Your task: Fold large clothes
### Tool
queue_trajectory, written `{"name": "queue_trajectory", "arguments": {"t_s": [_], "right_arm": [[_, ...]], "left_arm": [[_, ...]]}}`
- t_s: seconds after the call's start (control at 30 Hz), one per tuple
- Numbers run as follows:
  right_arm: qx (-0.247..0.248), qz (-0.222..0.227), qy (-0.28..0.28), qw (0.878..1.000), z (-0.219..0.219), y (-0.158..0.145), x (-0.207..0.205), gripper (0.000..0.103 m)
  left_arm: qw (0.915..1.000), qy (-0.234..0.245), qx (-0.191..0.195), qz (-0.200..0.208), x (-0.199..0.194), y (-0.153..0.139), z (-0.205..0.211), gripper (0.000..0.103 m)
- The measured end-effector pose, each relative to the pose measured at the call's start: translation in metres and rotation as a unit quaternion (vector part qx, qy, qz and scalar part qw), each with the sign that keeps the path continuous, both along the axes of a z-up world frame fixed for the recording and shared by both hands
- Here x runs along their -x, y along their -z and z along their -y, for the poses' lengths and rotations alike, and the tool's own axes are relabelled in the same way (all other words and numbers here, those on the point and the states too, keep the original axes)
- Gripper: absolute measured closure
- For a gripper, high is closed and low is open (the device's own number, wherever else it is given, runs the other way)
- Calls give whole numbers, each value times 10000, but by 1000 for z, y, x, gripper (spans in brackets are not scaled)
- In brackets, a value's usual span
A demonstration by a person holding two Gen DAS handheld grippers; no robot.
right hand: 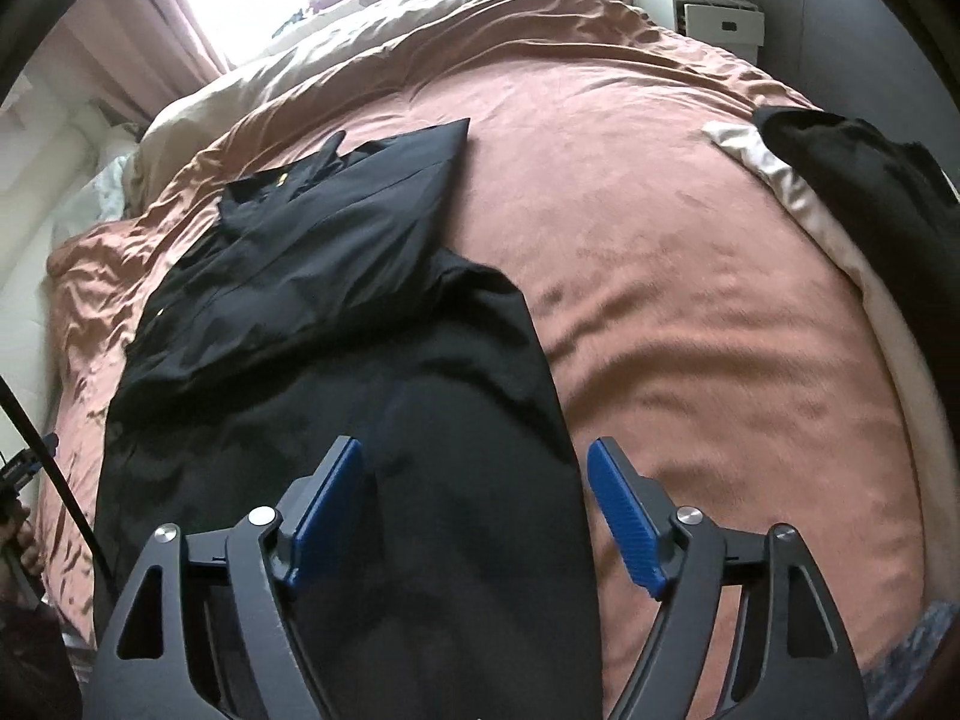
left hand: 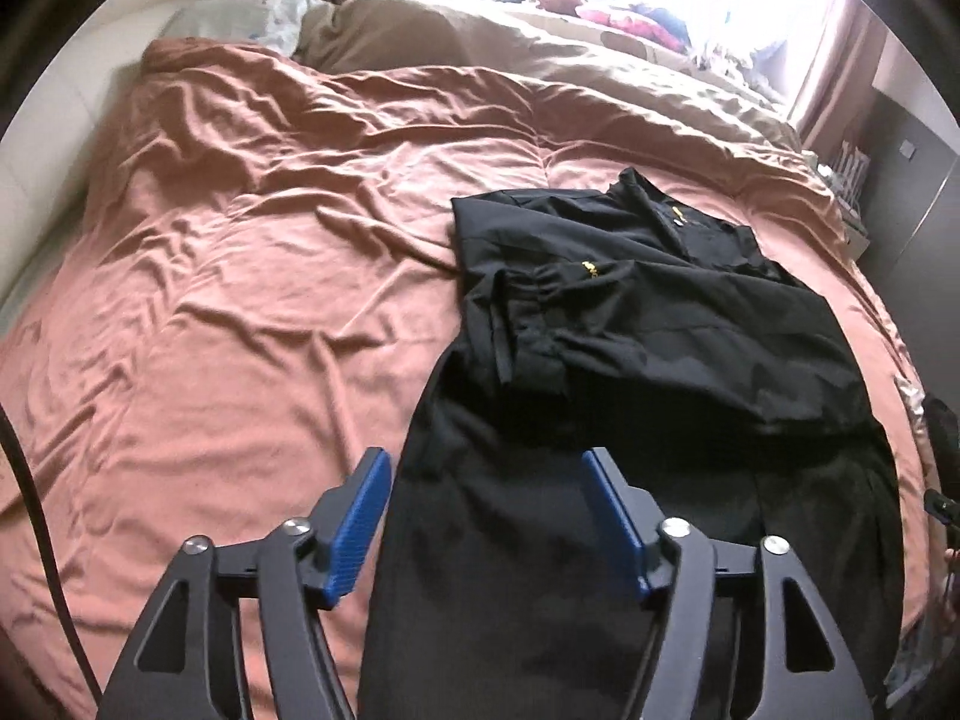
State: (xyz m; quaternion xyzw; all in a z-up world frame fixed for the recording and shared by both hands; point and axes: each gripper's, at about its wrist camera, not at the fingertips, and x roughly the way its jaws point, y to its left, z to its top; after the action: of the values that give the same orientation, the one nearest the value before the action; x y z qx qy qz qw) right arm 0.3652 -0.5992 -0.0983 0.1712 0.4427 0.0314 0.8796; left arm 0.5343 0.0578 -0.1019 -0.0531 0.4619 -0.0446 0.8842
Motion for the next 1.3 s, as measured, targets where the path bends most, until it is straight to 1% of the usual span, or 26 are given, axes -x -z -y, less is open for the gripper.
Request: {"name": "queue_trajectory", "arguments": {"t_s": [0.2,0.3,0.43,0.53,0.67,0.7,0.73,0.8,0.97,1.07,1.13,1.23,1.3], "right_arm": [[-217,0,-54,9998,17,8,46,27],[-479,17,-66,9988,28,16,72,27],[-683,48,-86,9976,33,29,100,27],[-1050,48,-203,9943,37,42,120,27],[-1214,-6,-268,9922,40,56,141,27],[-1287,-33,-274,9913,40,61,147,28],[-1360,-63,-266,9903,39,65,151,31],[-1513,-139,-270,9880,39,73,160,33],[-1547,-244,-392,9869,25,81,179,33],[-1359,-301,-349,9896,18,84,187,33],[-1409,-372,-282,9889,17,90,189,33],[-1723,-377,-197,9841,24,101,197,33],[-2175,-259,-192,9755,29,106,205,33]], "left_arm": [[9999,-95,71,47,49,3,-21,34],[9997,-145,170,19,72,13,-31,34],[9992,-213,329,-48,101,30,-43,34],[9983,-291,491,-90,122,41,-51,34],[9978,-305,594,-49,154,52,-59,34],[9977,-310,602,-49,159,55,-59,34],[9974,-331,633,-63,167,59,-62,34],[9967,-363,720,-72,178,64,-65,34],[9955,-434,844,-30,209,72,-75,34],[9949,-453,896,6,226,76,-79,34],[9945,-472,934,14,234,79,-83,34],[9937,-510,1001,7,247,84,-88,34],[9935,-523,1014,-1,252,87,-90,34]]}}
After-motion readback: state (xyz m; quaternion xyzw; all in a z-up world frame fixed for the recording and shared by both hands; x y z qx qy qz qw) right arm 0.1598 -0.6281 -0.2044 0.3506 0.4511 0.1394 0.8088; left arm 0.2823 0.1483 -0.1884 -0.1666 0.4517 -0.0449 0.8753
